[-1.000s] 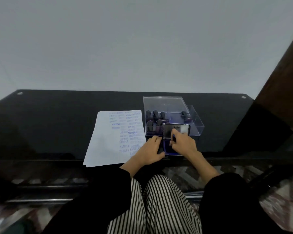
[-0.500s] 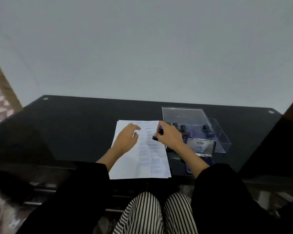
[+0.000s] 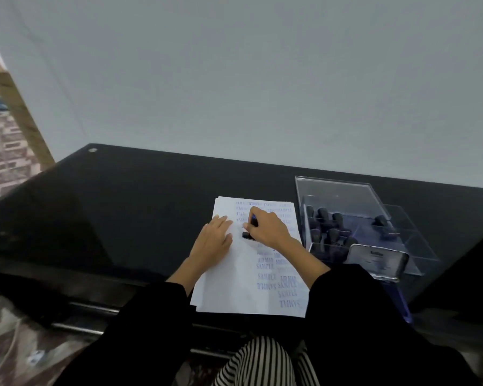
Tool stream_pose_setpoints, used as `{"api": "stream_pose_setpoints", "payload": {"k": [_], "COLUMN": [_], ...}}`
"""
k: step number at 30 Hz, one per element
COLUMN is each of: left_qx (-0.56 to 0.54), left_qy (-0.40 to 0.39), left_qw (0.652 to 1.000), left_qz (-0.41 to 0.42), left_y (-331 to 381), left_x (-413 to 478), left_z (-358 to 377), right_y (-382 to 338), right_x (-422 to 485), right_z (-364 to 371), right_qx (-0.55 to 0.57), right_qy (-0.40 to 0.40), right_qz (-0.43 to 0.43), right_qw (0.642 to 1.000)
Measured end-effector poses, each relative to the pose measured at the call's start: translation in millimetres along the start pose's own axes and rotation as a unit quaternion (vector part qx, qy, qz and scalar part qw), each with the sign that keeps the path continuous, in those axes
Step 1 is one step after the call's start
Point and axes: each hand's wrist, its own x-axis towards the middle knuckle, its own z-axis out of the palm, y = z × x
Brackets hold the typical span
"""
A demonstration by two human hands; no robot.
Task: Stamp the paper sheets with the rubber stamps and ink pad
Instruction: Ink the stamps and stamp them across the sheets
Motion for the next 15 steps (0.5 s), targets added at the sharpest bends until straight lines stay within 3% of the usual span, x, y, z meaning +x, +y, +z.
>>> {"api": "stream_pose_setpoints", "payload": {"k": [15], "left_qx": [0.011], "left_qy": [0.01], "left_qw": [1.0], "left_qz": [0.016], "left_y": [-12.4], "left_x": [-0.5], "left_z": [13.6], "right_y": [-0.7], "right_x": [7.7], "right_z": [18.4], "right_qx": [-0.064], "right_qy": [0.008], "right_qz": [-0.011], "right_qw": [0.998]}}
